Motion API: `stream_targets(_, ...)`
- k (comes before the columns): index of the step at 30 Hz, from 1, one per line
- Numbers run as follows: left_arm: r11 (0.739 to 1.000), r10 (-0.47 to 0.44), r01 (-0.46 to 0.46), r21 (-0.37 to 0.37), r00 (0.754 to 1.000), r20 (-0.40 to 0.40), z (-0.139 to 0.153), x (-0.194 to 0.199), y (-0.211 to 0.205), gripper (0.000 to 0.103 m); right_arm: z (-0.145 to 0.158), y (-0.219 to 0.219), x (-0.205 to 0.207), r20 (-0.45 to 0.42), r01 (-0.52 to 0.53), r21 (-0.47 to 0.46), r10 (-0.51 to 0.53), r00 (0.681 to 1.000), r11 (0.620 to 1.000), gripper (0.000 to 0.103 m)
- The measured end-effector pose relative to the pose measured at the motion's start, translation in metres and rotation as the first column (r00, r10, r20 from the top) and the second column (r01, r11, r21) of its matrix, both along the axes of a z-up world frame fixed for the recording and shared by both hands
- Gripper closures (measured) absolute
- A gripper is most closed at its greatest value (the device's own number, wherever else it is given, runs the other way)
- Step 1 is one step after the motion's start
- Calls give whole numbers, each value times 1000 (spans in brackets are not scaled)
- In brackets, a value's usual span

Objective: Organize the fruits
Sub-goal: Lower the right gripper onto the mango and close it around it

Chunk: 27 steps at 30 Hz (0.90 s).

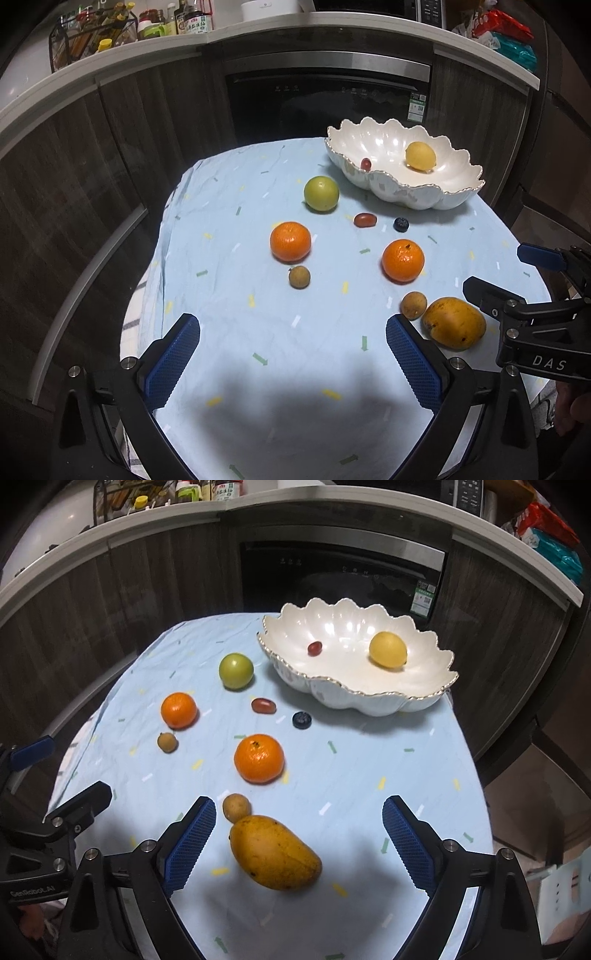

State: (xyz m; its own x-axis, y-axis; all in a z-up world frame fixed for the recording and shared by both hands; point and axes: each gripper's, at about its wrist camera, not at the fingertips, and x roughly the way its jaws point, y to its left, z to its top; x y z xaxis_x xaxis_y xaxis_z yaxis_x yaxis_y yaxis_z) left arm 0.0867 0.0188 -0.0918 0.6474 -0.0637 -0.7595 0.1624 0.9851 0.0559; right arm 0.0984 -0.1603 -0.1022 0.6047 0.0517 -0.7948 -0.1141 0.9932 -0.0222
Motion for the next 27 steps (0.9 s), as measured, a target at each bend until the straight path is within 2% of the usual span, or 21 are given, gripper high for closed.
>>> stream_targets(17, 1000, 5, -7, -27, 999, -49, -29, 5, 4, 0, -40, 14, 3, -55, -61, -25, 60, 997, 998, 10)
stream_targets(27, 999, 0, -2, -32, 997, -75, -42, 8, 2, 0, -55, 12, 6, -68, -63, -35, 60, 996, 997, 11)
